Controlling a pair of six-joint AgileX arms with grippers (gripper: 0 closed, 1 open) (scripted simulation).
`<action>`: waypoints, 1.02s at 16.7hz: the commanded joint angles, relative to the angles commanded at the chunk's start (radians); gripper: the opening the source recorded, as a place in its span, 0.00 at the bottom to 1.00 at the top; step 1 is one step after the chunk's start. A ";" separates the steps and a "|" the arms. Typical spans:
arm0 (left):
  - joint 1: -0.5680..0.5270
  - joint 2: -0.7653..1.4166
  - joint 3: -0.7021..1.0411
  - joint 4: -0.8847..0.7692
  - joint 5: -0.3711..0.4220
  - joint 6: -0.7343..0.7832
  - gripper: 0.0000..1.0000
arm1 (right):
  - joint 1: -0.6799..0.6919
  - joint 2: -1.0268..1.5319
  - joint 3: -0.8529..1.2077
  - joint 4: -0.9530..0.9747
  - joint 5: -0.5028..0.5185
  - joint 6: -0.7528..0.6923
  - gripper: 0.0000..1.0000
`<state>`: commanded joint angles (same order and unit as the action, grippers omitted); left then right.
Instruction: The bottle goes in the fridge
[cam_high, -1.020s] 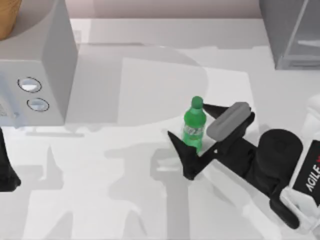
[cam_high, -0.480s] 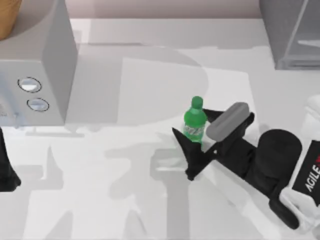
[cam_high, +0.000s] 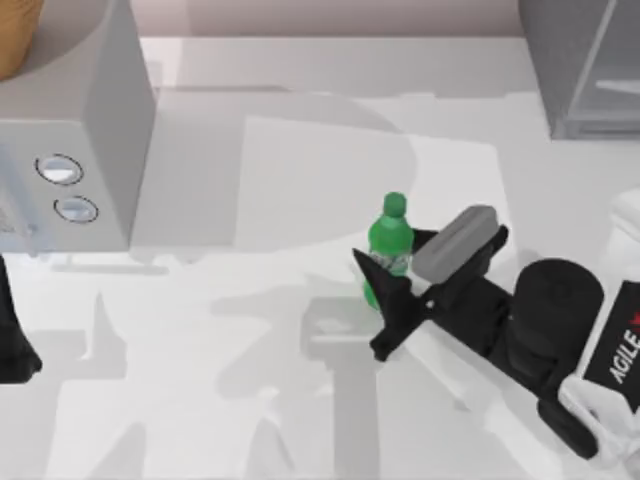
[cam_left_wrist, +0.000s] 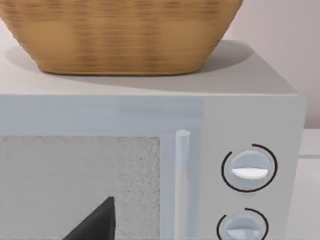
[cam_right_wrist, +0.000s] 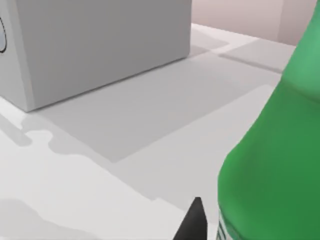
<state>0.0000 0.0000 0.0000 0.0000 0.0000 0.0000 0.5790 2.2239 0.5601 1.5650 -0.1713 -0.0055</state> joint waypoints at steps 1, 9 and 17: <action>0.000 0.000 0.000 0.000 0.000 0.000 1.00 | 0.000 0.000 0.000 0.000 0.000 0.000 0.01; 0.000 0.000 0.000 0.000 0.000 0.000 1.00 | -0.004 -0.003 -0.003 -0.001 -0.002 0.001 0.01; 0.000 0.000 0.000 0.000 0.000 0.000 1.00 | -0.181 -0.186 -0.100 -0.089 -0.179 -0.017 0.01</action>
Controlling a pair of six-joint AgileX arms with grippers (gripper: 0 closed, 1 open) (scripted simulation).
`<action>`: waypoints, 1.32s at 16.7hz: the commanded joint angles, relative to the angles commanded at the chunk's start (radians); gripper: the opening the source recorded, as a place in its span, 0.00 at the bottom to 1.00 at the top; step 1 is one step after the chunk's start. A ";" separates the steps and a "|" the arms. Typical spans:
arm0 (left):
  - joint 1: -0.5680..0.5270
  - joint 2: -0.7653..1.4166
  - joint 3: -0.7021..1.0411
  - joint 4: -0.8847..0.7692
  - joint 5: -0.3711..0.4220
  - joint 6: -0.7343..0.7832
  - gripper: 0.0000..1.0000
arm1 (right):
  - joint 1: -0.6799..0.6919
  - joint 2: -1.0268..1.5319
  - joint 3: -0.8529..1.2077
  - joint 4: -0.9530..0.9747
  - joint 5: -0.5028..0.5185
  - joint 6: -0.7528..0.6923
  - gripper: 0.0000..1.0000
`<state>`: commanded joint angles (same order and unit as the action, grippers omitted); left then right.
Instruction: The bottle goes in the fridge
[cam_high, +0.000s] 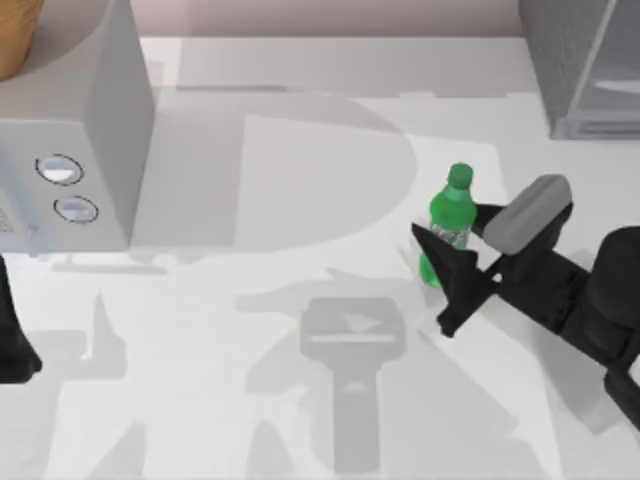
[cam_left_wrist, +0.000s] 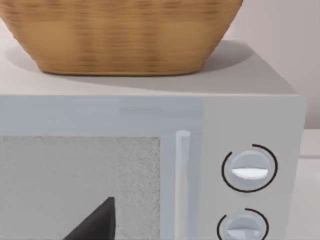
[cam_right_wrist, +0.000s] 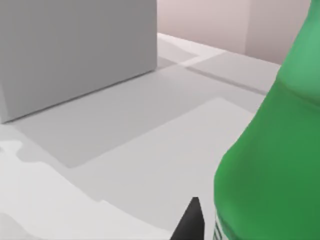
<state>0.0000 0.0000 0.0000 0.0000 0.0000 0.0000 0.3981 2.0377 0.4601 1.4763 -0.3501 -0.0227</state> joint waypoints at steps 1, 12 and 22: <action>0.000 0.000 0.000 0.000 0.000 0.000 1.00 | -0.019 -0.020 -0.012 -0.011 -0.018 -0.003 0.01; 0.000 0.000 0.000 0.000 0.000 0.000 1.00 | -0.155 -0.153 -0.085 -0.074 -0.161 -0.015 0.01; 0.000 0.000 0.000 0.000 0.000 0.000 1.00 | -0.218 -0.708 -0.186 -0.464 -0.023 -0.005 0.01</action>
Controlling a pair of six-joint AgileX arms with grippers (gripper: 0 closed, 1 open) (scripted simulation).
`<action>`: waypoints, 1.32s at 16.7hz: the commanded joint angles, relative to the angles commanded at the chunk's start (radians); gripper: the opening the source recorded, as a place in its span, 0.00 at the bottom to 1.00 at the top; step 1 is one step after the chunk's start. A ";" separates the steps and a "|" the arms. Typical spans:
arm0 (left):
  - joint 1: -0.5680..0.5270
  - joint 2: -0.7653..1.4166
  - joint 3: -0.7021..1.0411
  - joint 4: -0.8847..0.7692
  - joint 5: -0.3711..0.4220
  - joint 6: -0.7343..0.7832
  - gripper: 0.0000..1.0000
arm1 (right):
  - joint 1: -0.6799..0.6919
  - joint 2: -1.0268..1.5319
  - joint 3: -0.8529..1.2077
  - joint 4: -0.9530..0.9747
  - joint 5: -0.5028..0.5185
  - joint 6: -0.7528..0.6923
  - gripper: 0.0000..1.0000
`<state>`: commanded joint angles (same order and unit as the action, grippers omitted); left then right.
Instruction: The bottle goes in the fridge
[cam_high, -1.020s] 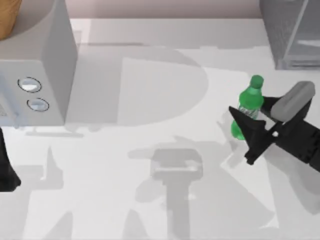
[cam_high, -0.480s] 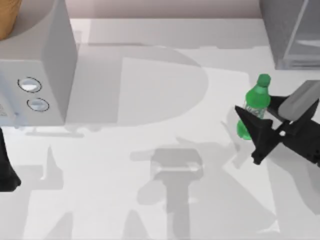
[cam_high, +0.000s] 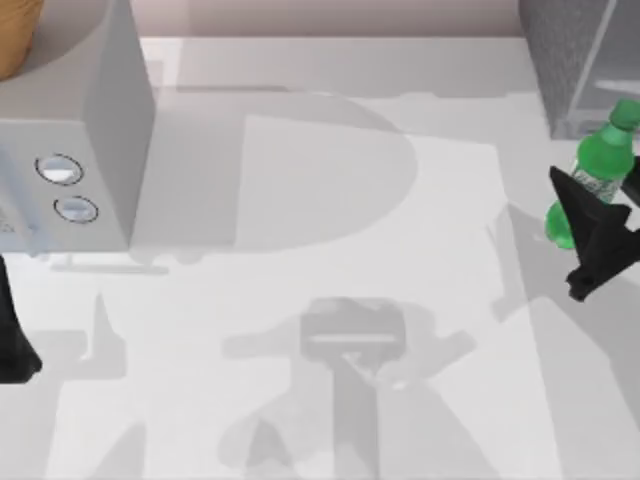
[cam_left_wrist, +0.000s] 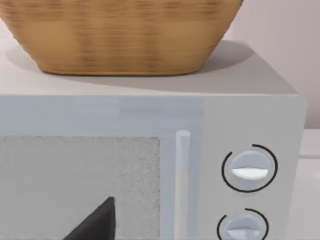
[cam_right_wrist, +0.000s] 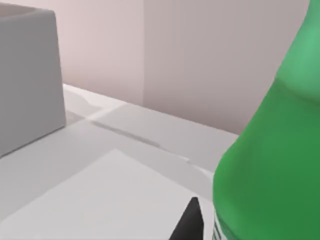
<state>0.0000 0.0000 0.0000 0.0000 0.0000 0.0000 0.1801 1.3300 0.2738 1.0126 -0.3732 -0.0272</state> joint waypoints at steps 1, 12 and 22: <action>0.000 0.000 0.000 0.000 0.000 0.000 1.00 | -0.013 -0.098 -0.019 -0.070 0.026 0.002 0.01; 0.000 0.000 0.000 0.000 0.000 0.000 1.00 | -0.153 -1.142 -0.232 -0.846 0.312 0.022 0.01; 0.000 0.000 0.000 0.000 0.000 0.000 1.00 | -0.176 -1.325 -0.272 -1.011 0.371 0.029 0.01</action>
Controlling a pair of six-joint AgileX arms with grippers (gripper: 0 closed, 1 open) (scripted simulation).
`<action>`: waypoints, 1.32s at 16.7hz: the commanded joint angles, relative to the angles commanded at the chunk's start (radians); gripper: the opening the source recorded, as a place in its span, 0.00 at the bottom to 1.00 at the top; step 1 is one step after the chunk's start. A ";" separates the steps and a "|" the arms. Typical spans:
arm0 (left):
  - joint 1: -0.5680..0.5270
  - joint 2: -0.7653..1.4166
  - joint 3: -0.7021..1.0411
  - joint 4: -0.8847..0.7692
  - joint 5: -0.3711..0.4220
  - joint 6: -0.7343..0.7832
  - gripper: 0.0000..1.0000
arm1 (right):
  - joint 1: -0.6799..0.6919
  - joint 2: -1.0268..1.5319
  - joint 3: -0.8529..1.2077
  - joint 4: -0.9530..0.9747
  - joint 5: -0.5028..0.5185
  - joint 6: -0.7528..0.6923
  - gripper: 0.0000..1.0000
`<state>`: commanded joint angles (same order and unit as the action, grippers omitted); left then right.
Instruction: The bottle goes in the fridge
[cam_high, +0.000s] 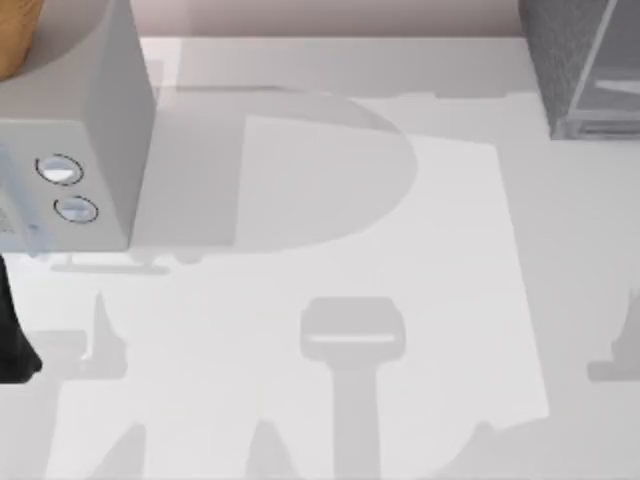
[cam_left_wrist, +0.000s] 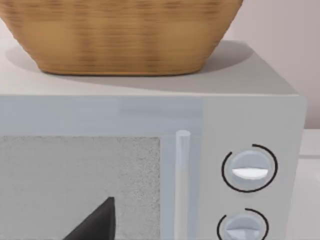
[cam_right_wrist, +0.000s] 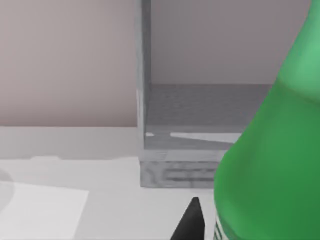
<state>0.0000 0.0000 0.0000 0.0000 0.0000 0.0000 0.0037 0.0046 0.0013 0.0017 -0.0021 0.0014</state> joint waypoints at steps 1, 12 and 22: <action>0.000 0.000 0.000 0.000 0.000 0.000 1.00 | 0.000 0.000 0.000 0.000 0.000 0.000 0.01; 0.000 0.000 0.000 0.000 0.000 0.000 1.00 | -0.107 0.691 0.374 0.425 -0.101 0.007 0.01; 0.000 0.000 0.000 0.000 0.000 0.000 1.00 | -0.237 1.821 0.823 0.948 -0.216 0.010 0.01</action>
<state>0.0000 0.0000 0.0000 0.0000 0.0000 0.0000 -0.2330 1.8251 0.8246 0.9494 -0.2178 0.0112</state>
